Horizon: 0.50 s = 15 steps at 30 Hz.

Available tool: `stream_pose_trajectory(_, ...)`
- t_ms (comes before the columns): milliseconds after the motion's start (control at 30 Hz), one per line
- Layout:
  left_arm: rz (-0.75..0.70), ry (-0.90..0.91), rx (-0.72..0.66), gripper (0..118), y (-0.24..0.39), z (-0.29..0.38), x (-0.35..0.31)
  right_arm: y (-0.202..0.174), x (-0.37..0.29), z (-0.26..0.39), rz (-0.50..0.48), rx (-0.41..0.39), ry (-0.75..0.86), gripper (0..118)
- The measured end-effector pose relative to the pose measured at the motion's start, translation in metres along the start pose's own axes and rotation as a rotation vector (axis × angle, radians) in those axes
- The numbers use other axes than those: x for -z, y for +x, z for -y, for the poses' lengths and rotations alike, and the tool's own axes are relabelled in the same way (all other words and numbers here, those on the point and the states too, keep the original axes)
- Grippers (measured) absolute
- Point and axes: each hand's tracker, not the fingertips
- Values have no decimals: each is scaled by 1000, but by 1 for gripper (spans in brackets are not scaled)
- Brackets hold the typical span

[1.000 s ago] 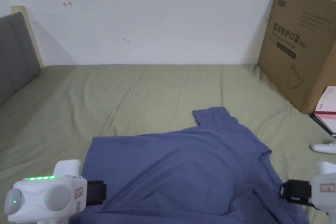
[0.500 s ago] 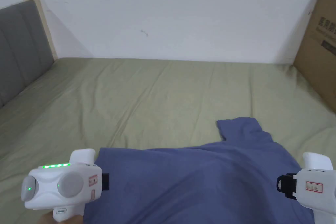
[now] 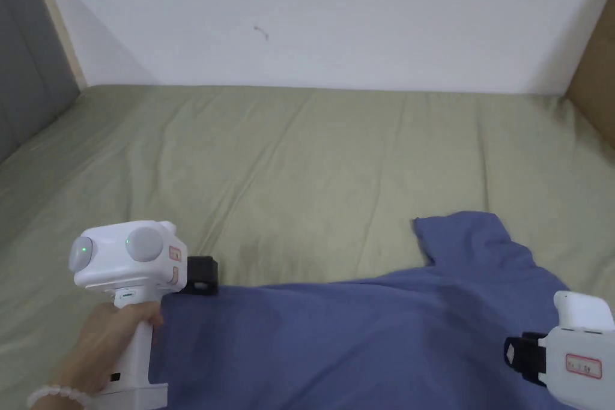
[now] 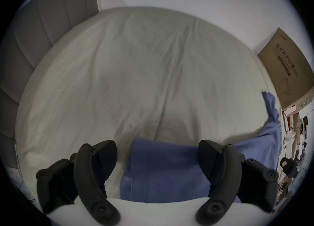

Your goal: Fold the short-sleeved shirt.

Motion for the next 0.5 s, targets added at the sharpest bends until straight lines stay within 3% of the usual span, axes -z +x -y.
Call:
stream_pose_trajectory(67, -28, -4, 25, 79, 2, 7, 10, 5, 0, 4, 3, 4, -9, 0)
stream_pose_trajectory(133, -25, 38, 40, 41, 1, 8, 10, 12, 0, 6, -4, 30, -12, 0)
stream_pose_trajectory(167, -39, 40, 44, 13, 2, 7, 5, 14, 1, 5, -1, 36, -11, 0)
stream_pose_trajectory(200, -48, 42, 60, 13, 2, 4, 1, 16, 1, 5, 5, 36, -10, 0)
stream_pose_trajectory(233, -29, 51, 66, 3, -1, 5, -7, 18, 1, 4, 11, 37, -8, 0)
stream_pose_trajectory(400, -4, 60, 57, 2, 3, 8, -22, 29, -2, -20, -15, 66, 7, 0)
stream_pose_trajectory(500, 6, 83, 72, 2, 6, 9, -33, 35, 1, -51, 18, 4, 43, 0)
